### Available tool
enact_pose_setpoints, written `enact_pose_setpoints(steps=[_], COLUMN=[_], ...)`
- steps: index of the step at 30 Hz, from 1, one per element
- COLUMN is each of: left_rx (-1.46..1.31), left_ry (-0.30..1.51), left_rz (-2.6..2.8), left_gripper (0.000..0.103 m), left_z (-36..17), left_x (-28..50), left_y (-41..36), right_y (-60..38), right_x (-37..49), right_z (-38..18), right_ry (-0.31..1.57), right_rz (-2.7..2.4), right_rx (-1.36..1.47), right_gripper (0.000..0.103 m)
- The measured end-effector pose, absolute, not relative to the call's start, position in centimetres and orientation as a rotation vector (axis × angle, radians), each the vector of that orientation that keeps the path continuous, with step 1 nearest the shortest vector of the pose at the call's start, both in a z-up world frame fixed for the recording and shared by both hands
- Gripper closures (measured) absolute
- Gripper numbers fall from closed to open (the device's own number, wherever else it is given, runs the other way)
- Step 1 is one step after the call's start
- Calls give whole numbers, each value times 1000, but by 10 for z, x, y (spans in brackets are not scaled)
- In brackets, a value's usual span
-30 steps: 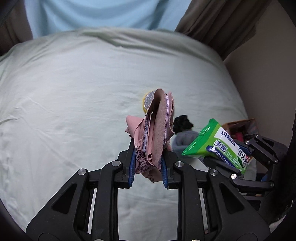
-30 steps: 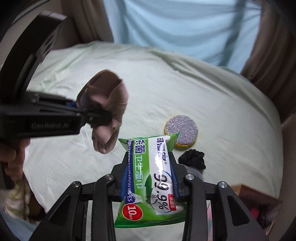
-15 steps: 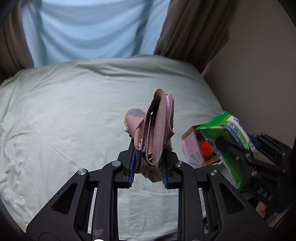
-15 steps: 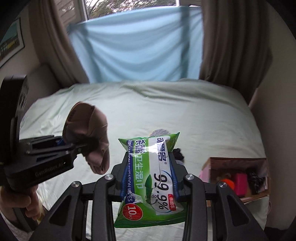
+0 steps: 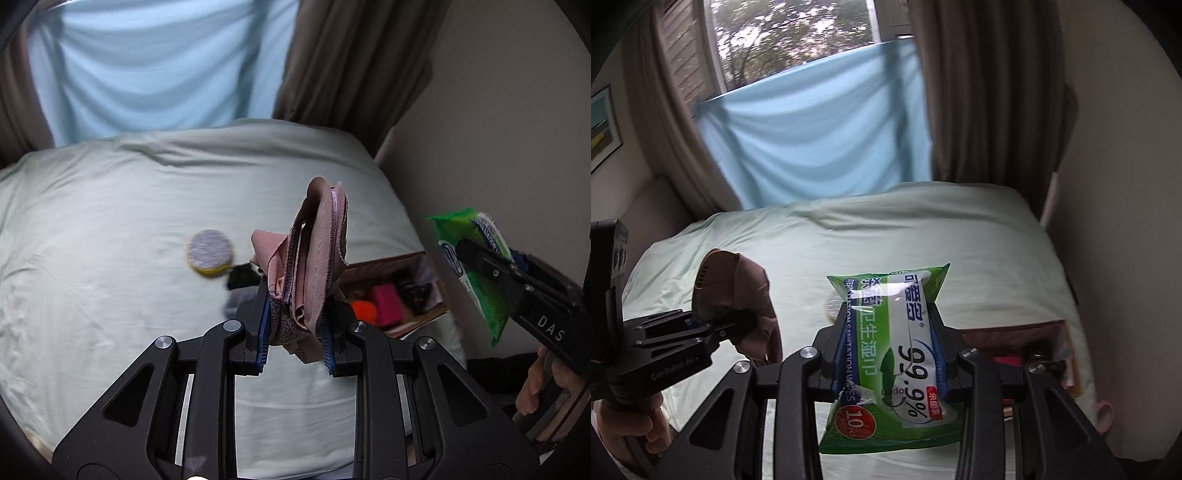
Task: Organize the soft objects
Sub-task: 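Carry the scrunchie and wipes pack over the cardboard box with both tools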
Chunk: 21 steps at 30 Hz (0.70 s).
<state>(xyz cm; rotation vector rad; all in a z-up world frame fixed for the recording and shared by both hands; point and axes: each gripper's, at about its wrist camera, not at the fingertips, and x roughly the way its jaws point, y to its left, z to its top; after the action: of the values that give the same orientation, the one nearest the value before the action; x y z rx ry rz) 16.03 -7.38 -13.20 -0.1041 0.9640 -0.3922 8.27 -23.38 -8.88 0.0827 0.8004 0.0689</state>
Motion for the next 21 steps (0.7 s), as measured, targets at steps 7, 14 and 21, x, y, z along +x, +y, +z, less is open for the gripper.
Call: enact_pose_setpoints(steps=[7,14,21], left_rx=[-101,-81,-12], left_ry=[1019,1114,1229], left_rz=[-420,-427,-418], left_gripper=[83,83,83], left_z=[-159,-197,-259], left_x=[174,187,207], left_y=[-169,-239,-285], right_y=[-324,-390,-421], right_x=[84,103,139], right_z=[-112,-148,-204], right_ry=[847,956,1078], right_rz=[-4,-32,-44], right_rx=[91,116,140], right_gripper=[69,69,69])
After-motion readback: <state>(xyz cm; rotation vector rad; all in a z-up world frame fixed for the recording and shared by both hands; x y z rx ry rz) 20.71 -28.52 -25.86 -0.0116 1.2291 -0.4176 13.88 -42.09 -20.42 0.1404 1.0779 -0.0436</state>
